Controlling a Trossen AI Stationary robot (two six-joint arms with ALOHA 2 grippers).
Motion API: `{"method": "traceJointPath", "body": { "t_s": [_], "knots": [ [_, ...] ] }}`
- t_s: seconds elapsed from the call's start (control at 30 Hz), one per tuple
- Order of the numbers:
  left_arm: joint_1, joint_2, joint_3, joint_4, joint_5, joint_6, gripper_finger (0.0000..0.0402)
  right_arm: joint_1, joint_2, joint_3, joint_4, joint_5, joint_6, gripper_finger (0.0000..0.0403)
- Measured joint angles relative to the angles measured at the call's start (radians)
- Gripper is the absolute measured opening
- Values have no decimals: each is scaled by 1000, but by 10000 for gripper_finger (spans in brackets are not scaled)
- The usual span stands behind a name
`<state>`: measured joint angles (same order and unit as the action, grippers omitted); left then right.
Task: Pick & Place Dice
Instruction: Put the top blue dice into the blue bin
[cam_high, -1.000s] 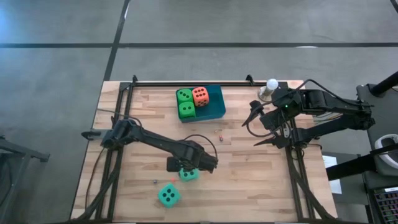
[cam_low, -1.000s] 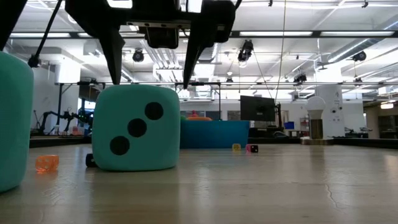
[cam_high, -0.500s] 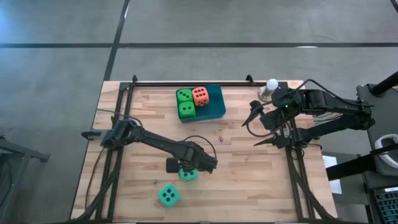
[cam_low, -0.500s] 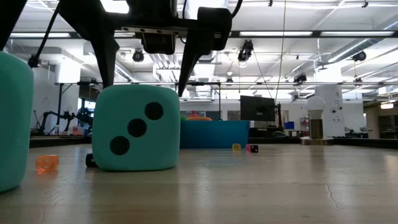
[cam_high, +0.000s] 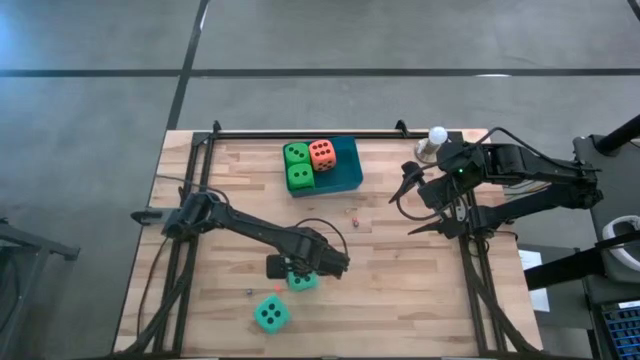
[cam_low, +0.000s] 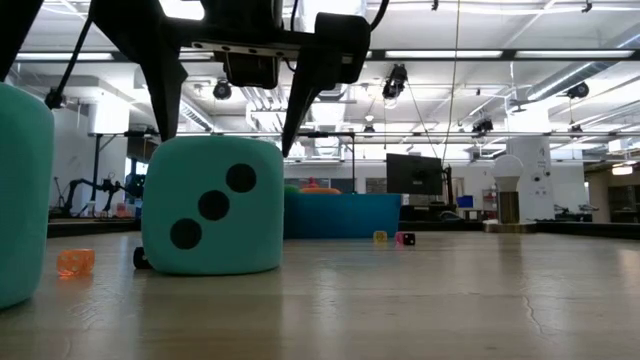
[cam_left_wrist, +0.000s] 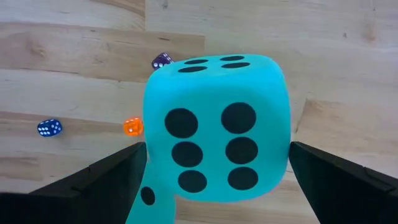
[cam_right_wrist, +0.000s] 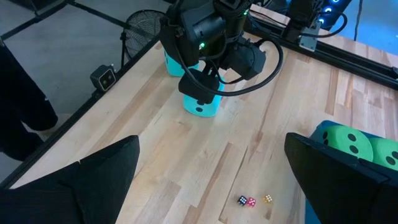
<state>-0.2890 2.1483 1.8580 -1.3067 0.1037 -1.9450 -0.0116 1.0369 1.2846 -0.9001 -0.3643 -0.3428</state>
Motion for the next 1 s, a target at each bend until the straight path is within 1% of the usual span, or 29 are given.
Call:
{"method": "traceJointPath", "body": {
  "t_s": [0.33,1.0],
  "knots": [
    [-7,0,0,0,-29,-23,398,0,0,0,0,0,0,400],
    [-19,0,-18,19,-17,-79,399,0,0,0,0,0,1,400]
  ]
}}
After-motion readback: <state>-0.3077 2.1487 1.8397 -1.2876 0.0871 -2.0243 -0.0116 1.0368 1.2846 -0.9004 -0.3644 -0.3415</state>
